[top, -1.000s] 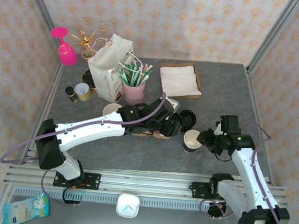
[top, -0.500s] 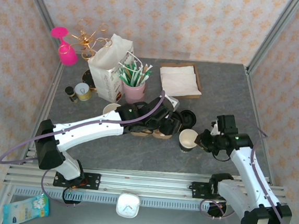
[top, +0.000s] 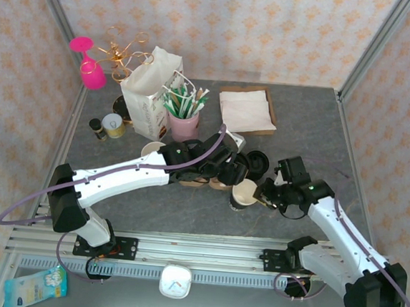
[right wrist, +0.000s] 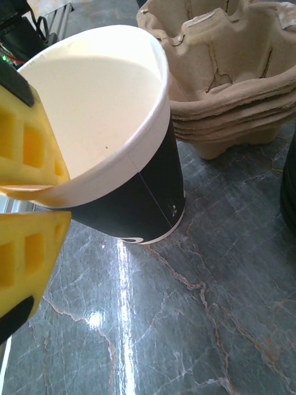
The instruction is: Pack the takeout coffee
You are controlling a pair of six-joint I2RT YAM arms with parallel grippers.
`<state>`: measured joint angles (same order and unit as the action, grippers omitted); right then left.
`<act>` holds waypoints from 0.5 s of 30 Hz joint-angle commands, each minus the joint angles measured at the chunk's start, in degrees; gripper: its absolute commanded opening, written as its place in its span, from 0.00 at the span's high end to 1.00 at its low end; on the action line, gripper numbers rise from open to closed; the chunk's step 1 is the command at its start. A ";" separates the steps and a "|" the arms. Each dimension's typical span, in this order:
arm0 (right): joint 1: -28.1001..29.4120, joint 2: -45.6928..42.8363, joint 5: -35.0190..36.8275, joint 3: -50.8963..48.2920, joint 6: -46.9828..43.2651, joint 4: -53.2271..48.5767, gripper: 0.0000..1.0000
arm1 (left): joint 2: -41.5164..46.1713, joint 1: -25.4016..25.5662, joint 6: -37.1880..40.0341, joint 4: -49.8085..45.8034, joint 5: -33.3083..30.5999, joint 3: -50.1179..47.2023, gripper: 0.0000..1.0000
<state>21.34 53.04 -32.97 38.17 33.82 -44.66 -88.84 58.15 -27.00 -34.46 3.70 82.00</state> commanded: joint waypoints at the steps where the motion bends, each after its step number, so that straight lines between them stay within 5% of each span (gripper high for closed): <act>1: 0.80 -0.28 2.39 2.45 1.44 0.68 0.78 | 2.27 0.58 0.21 -2.73 -1.42 2.50 0.39; 11: 0.89 -1.44 0.26 7.71 1.00 -0.69 0.64 | -0.63 3.31 -0.95 -12.48 -3.69 7.92 0.39; 15: 0.90 -1.92 4.72 10.43 -2.03 -5.05 0.57 | -1.69 4.77 -2.55 -17.04 -5.55 10.58 0.38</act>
<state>21.89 52.29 -32.03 46.22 34.20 -45.69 -89.21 62.11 -27.68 -44.99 0.99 90.30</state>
